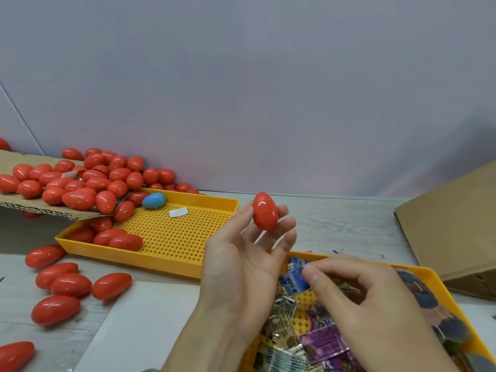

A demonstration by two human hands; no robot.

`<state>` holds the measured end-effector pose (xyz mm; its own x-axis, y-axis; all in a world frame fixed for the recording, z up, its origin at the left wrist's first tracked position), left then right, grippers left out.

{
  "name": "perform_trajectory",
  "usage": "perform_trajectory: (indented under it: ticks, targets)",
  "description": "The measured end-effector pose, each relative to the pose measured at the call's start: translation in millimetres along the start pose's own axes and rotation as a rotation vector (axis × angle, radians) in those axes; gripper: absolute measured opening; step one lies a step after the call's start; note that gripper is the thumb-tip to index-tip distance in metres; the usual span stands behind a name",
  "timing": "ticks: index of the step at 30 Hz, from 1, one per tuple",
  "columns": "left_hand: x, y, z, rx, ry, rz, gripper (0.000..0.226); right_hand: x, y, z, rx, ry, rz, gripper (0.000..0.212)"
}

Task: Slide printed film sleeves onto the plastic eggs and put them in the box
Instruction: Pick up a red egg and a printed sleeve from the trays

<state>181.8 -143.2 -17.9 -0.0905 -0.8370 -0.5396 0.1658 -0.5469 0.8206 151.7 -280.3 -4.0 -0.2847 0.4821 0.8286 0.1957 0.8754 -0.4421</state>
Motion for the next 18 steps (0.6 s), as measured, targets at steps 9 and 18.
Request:
perform_trajectory:
  ticks: [9, 18]
  targets:
    - [-6, 0, -2, 0.023, 0.049, -0.038, 0.021, -32, 4, 0, -0.036, 0.425, -0.453, 0.018]
    - [10, 3, -3, 0.012, 0.001, -0.233, 0.019, -47, 7, 0, -0.133, 0.621, -0.753, 0.027]
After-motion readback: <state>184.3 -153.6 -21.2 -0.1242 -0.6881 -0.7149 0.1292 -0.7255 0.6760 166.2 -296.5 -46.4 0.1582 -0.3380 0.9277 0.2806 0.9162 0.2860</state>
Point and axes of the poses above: each hand's wrist, its own z-axis away from the middle knuckle, its own y-axis out of the palm, x = y × z, the point moved 9 cm from there along -z, towards the middle knuckle, and after that the axes turned 5 degrees about -x, right-handed, at the moved point
